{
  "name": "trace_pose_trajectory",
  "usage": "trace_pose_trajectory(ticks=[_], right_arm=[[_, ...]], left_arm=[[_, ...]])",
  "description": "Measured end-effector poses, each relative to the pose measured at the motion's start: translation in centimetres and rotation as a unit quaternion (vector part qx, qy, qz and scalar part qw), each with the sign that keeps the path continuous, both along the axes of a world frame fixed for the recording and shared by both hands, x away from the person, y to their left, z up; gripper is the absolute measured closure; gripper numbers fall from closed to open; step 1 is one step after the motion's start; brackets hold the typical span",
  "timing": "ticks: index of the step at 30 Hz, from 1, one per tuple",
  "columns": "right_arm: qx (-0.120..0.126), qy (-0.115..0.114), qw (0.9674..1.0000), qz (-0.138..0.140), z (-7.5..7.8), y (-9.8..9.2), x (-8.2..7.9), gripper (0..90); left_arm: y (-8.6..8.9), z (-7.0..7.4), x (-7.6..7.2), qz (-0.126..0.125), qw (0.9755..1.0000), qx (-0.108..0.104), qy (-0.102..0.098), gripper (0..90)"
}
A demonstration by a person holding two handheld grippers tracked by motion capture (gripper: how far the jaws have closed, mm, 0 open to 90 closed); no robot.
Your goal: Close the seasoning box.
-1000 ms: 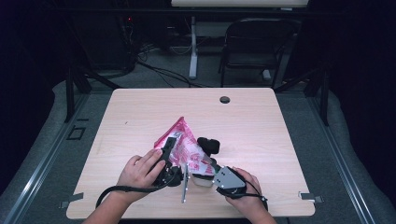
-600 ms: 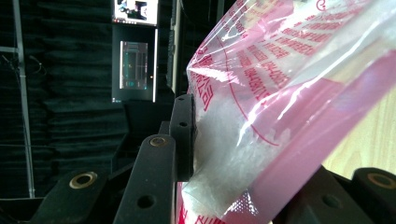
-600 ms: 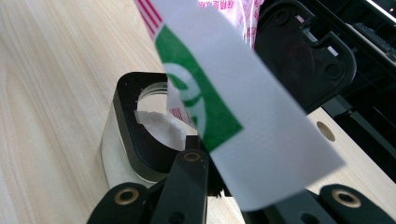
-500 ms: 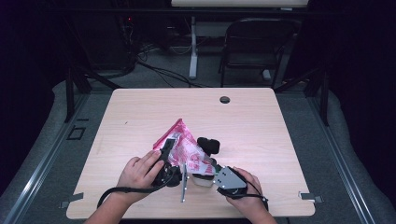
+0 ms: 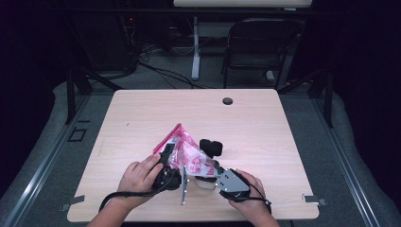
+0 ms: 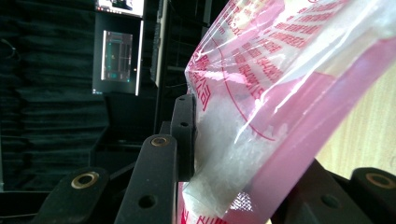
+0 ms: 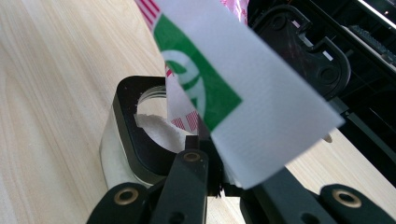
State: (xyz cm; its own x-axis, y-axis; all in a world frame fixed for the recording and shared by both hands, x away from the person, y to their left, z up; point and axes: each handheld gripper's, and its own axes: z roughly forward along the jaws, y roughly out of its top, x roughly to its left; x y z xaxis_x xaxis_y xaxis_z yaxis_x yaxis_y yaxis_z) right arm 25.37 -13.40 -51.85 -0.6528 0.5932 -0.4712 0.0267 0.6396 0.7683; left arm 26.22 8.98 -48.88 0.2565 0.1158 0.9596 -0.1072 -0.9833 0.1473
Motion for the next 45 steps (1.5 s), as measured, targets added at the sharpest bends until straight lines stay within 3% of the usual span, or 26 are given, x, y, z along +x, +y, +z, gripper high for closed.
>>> trace_pose_trajectory(ticks=[14, 45], right_arm=[[0.004, -0.005, 1.0, 0.0, 0.1, 0.0, -0.1, 89.5], [0.007, -0.008, 0.9999, -0.003, 0.2, 0.0, -0.1, 88.7]], left_arm=[[0.3, -0.3, 0.2, 0.01, 0.9992, -0.027, 0.027, 73.9], [0.6, -1.2, 0.1, 0.017, 0.9979, -0.038, 0.05, 74.6]])
